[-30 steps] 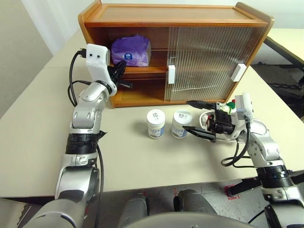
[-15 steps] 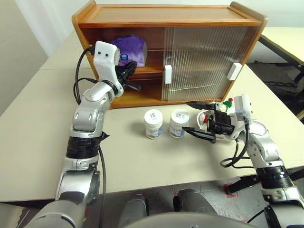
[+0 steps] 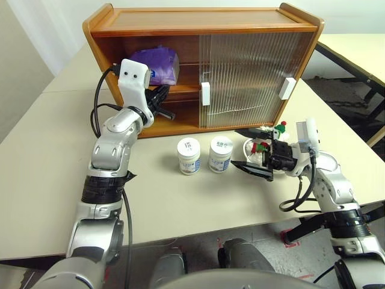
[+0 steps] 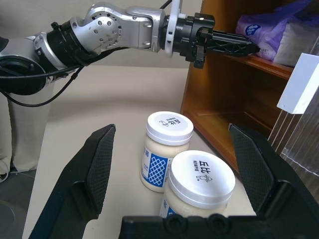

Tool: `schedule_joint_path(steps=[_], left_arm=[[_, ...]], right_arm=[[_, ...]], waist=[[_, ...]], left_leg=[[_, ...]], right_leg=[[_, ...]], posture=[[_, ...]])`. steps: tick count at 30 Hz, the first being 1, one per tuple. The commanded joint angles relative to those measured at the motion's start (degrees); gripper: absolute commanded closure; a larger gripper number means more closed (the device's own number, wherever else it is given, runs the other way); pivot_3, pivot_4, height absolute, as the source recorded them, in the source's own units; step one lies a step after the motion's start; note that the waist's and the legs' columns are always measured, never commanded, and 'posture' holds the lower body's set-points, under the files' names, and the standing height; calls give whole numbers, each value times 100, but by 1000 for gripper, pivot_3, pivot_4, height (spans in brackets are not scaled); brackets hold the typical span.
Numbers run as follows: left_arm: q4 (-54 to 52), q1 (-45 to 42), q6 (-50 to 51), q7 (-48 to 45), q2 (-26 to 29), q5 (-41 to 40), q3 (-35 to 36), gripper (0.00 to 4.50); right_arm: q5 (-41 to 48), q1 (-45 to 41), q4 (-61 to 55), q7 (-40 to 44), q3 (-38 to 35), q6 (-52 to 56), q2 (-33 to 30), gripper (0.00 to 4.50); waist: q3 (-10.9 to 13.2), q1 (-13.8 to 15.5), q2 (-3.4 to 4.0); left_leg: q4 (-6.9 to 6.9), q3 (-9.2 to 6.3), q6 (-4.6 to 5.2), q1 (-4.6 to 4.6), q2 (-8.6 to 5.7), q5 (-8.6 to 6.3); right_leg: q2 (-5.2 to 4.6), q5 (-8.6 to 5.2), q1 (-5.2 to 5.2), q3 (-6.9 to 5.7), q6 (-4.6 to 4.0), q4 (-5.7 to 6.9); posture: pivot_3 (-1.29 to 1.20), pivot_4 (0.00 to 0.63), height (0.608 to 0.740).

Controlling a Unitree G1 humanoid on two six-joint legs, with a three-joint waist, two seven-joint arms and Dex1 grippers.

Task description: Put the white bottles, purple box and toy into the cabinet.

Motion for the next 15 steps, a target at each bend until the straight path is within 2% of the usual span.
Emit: schedule_joint_path(steps=[1,15], left_arm=[[304,-132,-169,29,52,66,73,4449],[2383,-1241,-1279,-64,59,392,-107,4449]], right_arm=[[5,2,-3,0,-13,20,-62,0],[-16,2,-50,-47,20,34,-50,0]], waist=[[0,0,0],[0,-22,1]], left_leg=[[0,0,0,-2,0,0],[-2,-1,1,-6,0,-1]], right_leg=[[0,0,-3,2,1,0],[-1,2,-10,12,12,-1]], posture=[[-249,0,740],[-257,0,740]])
